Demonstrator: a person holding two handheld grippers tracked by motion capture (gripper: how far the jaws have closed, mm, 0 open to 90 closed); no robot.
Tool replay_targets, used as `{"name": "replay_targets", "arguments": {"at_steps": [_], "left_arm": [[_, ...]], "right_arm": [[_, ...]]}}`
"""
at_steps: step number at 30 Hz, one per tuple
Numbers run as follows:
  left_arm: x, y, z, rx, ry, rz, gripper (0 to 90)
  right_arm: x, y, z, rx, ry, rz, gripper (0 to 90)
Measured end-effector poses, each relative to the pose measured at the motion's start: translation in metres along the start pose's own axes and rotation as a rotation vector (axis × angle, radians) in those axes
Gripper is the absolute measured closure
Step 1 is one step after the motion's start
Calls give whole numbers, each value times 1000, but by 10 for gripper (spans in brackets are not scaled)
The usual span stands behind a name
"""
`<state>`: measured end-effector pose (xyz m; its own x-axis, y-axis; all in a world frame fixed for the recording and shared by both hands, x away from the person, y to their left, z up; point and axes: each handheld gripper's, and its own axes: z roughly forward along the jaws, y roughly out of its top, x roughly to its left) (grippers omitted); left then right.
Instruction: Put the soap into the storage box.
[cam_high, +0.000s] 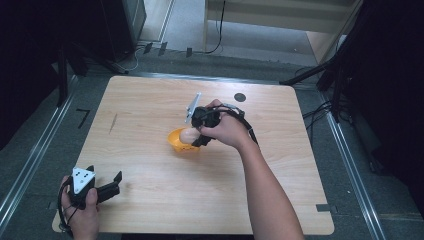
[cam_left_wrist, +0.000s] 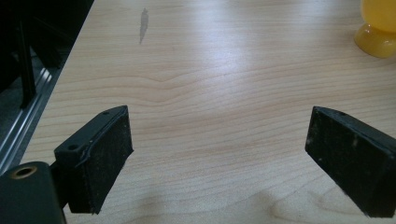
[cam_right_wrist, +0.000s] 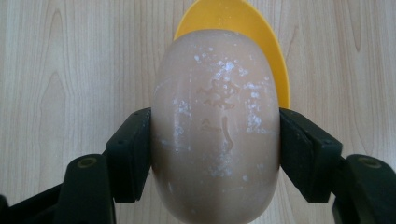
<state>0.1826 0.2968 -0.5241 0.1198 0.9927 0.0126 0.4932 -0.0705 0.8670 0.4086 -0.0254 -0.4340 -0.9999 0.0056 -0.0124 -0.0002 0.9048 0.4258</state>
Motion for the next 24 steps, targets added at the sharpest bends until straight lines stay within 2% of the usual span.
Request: {"name": "replay_targets", "arguments": {"at_steps": [15, 21, 24], "left_arm": [[0, 0, 0, 1, -2, -2, 76], [1, 0, 0, 2, -3, -3, 76], [1, 0, 0, 2, -3, -3, 76]], "right_arm": [[-7, 9, 11, 13, 11, -7, 336], [-7, 12, 16, 8, 22, 0, 336], [-7, 13, 17, 26, 22, 14, 336]]}}
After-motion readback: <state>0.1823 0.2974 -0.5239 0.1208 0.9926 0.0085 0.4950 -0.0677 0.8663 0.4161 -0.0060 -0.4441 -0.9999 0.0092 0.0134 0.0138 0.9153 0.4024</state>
